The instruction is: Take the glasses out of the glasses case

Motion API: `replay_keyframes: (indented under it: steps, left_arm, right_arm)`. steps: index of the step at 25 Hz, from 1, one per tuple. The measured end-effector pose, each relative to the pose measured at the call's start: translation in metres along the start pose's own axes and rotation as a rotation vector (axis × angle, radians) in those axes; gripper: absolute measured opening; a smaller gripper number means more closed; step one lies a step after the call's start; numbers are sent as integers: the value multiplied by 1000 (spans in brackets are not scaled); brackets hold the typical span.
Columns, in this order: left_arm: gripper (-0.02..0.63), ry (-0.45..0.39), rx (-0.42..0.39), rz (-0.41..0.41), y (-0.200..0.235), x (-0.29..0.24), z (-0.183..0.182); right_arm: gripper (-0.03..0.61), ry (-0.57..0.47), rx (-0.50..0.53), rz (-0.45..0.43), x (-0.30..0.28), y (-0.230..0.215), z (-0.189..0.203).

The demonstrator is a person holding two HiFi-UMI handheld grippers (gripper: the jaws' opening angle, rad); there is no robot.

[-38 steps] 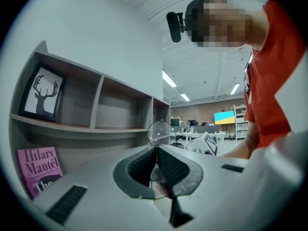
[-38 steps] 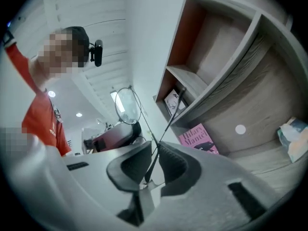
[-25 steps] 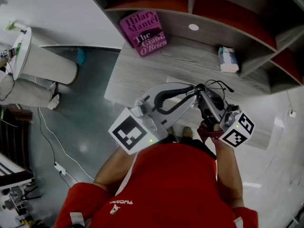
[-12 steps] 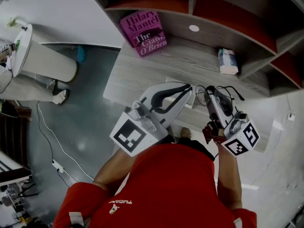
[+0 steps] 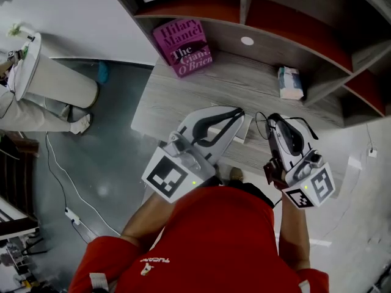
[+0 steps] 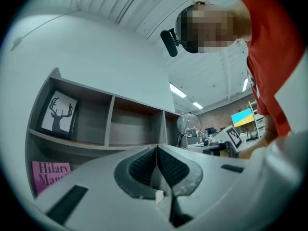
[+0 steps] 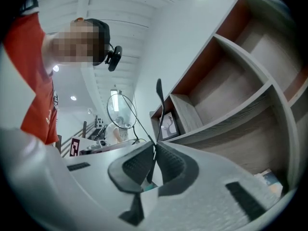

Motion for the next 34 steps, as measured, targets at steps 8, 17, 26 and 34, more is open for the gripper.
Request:
replay_keyframes:
  steps: [8, 17, 26, 34]
  left_arm:
    - [14, -21, 17, -11, 6, -4, -1]
    - [14, -46, 24, -3, 7, -2, -2]
    - [14, -47, 25, 7, 6, 0, -1]
    - [14, -52, 22, 13, 5, 1, -1]
  right_arm:
    - [23, 8, 47, 11, -3, 4, -6]
    - [23, 16, 67, 22, -4, 6, -8]
    - [23, 26, 61, 15, -6, 7, -5]
    - [23, 28, 55, 10, -7, 7, -4]
Point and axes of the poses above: the fingertips, and each gripper's own axes: x backward along the fingers, y to its left, z out of its underside, the point moved 4 cm from there along x, backward along the fingers, and after that the axes turned 13 degrees about y, right-handed, at the moved point
